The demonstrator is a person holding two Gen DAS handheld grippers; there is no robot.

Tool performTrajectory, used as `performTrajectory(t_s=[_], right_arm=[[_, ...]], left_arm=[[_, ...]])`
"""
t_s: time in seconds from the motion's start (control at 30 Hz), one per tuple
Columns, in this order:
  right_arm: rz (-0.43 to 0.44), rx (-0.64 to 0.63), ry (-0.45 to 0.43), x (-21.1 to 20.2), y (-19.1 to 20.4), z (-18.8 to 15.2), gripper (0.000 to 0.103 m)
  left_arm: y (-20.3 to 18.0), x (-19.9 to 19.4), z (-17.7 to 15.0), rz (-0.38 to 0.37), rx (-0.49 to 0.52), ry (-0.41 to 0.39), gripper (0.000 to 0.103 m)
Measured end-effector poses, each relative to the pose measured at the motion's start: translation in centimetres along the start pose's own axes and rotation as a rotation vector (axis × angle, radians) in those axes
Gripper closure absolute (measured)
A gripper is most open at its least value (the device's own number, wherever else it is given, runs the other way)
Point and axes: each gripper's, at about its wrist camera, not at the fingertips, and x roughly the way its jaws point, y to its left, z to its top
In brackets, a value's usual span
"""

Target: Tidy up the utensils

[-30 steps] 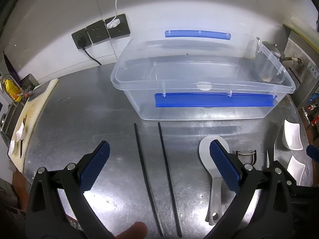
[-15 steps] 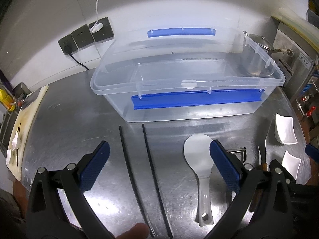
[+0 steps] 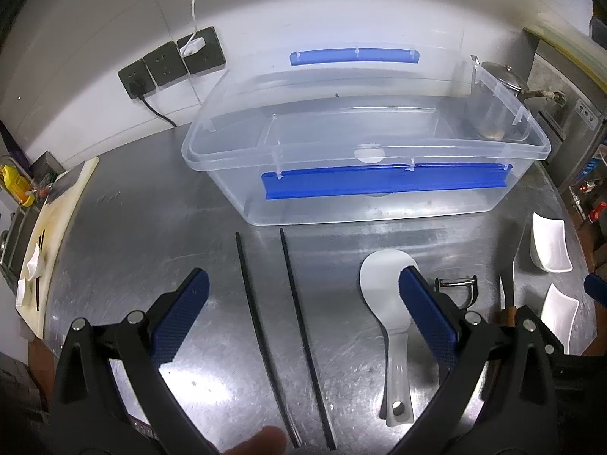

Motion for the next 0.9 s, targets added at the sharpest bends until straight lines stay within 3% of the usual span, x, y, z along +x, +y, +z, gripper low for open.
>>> performTrajectory(t_s=[0.9], right_arm=[[-0.024,0.007,0.017,0.10,-0.22,-0.12,0.005]], left_arm=[[-0.91,0.40,0.40,-0.020,0.031,0.014,0.006]])
